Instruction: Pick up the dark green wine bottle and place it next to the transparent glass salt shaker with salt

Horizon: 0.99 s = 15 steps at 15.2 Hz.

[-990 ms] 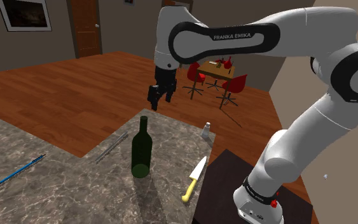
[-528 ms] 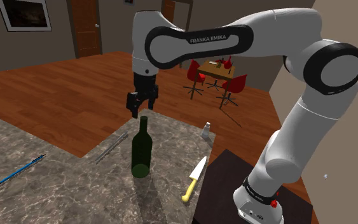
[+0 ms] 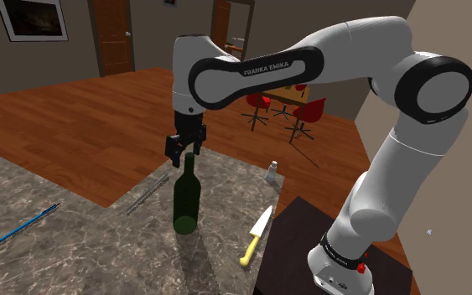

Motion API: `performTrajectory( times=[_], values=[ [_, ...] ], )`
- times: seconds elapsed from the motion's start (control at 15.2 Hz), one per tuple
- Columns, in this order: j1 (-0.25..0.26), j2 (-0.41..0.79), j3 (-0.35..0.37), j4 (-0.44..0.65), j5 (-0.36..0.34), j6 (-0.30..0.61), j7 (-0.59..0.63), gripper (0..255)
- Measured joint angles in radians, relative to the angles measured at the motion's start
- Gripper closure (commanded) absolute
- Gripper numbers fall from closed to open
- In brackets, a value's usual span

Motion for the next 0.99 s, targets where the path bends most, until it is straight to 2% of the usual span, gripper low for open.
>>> performTrajectory(
  times=[0.33,0.4,0.99],
  values=[
    [0.0,0.001,0.0,-0.002,0.0,0.004,0.001,0],
    [0.0,0.001,0.0,-0.002,0.0,0.004,0.001,255],
    [0.001,0.001,0.001,-0.002,0.0,0.004,0.001,255]
  ],
)
